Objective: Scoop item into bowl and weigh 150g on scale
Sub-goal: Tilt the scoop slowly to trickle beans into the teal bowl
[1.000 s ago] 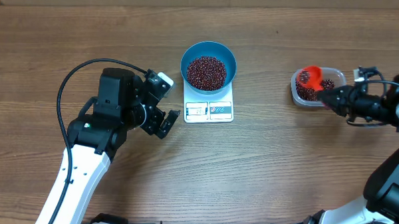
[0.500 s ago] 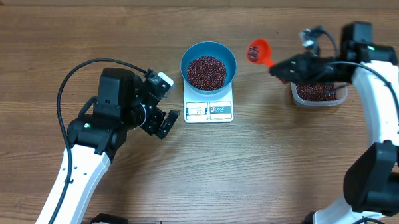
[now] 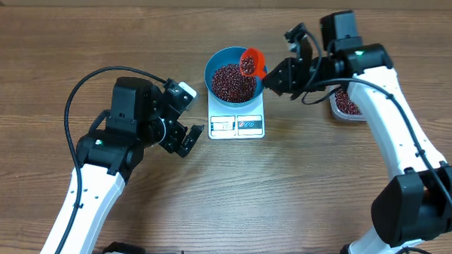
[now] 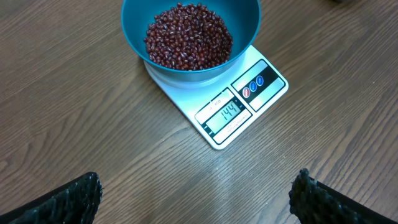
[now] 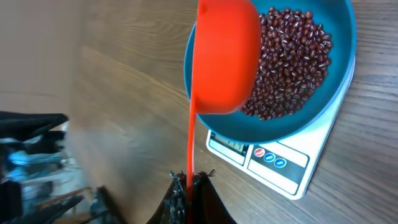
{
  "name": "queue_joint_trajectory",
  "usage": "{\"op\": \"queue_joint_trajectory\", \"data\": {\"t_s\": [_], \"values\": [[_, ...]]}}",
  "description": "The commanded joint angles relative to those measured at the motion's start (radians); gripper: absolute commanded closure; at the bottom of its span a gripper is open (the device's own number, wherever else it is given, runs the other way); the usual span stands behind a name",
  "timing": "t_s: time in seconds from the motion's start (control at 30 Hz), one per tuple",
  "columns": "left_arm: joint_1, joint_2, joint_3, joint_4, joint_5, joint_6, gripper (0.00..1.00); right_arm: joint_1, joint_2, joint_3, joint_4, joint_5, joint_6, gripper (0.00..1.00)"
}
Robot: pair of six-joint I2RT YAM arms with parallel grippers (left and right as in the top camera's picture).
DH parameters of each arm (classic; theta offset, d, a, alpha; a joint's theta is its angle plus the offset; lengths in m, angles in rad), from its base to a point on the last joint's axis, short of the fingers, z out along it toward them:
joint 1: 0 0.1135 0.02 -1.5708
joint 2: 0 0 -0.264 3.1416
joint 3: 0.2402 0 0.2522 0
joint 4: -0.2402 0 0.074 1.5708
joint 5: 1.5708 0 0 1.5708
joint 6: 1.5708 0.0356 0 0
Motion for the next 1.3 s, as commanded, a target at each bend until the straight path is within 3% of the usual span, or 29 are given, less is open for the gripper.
{"op": "queue_joint_trajectory", "data": {"t_s": [0.0, 0.6, 1.27], "values": [[0.005, 0.007, 0.015, 0.002, -0.007, -0.01, 0.0, 0.04, -0.038, 0.027, 0.013, 0.117, 0.021, 0.96], [0.004, 0.007, 0.015, 0.002, -0.007, -0.01, 0.0, 0.21, -0.038, 0.027, 0.063, 0.5, -0.033, 0.96], [0.005, 0.007, 0.015, 0.002, -0.007, -0.01, 0.0, 0.214, -0.038, 0.027, 0.079, 0.569, -0.146, 0.96]]}}
